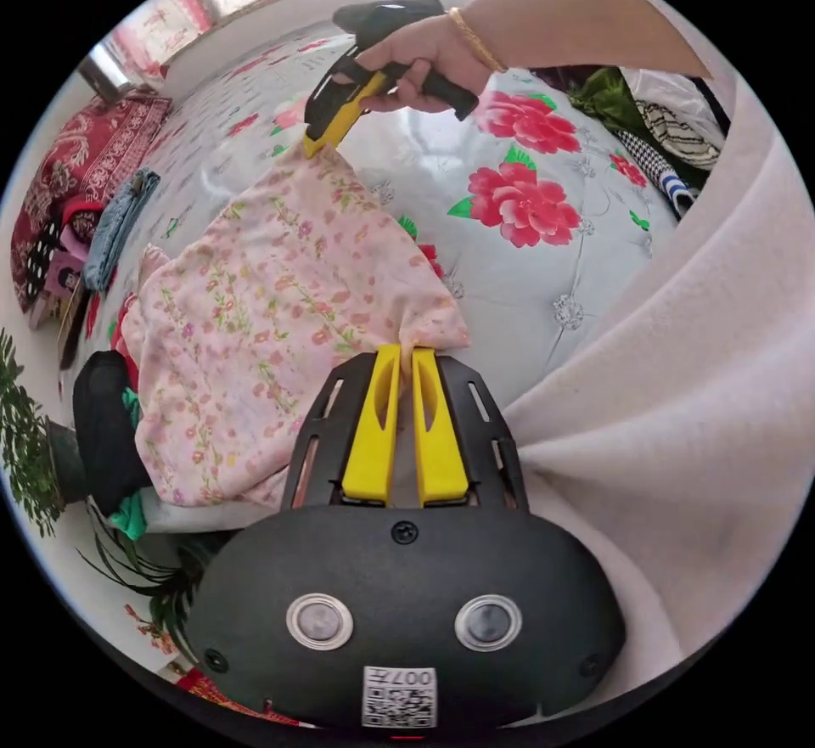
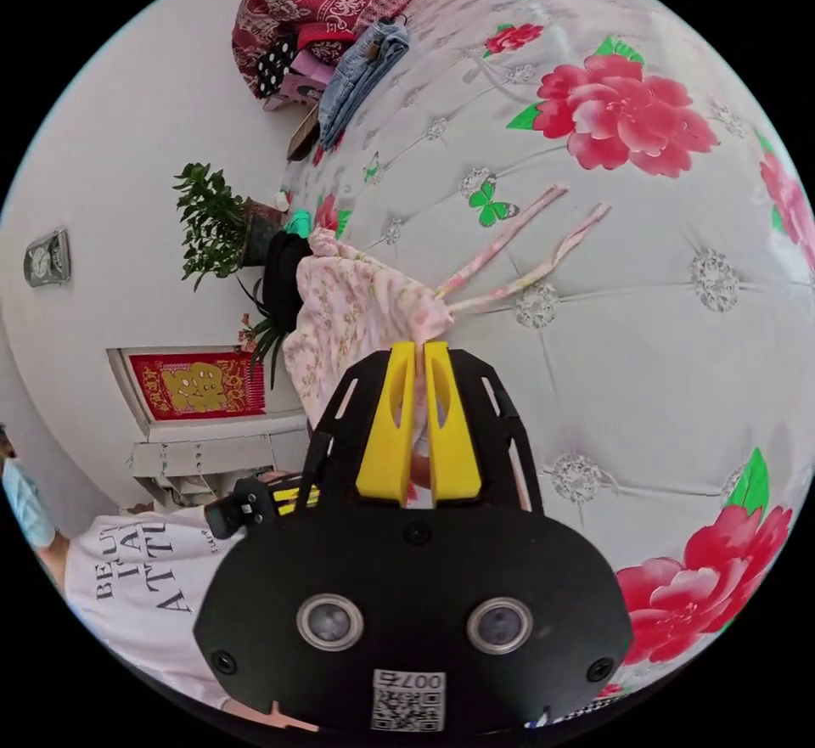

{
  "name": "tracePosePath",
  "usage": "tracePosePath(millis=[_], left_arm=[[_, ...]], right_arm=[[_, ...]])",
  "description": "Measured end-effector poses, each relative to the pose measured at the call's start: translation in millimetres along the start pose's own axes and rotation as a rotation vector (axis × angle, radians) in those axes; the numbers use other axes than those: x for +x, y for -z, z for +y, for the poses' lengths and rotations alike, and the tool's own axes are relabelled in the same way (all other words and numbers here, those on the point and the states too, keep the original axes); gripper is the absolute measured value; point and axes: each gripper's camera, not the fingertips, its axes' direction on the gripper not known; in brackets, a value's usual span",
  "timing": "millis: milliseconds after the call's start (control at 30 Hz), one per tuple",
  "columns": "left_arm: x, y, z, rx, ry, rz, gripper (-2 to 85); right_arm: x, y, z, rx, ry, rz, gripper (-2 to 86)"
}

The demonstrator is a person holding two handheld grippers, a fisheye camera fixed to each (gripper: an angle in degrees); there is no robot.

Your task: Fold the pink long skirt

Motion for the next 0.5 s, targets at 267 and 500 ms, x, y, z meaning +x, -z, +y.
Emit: tracePosePath(millis=[267,500], left_arm=[[-37.1,54.9,39.1,0.184,0.246,0.333,-0.7],[-131.3,86.1,98.5,0.363,0.562,0.357,-0.9]], right_arm=[[6.4,77.7,71.1,0.061,-0.008,-0.085,-0.2],[-72.0,80.1,25.9,0.056,0.129,-0.112,-0.2]])
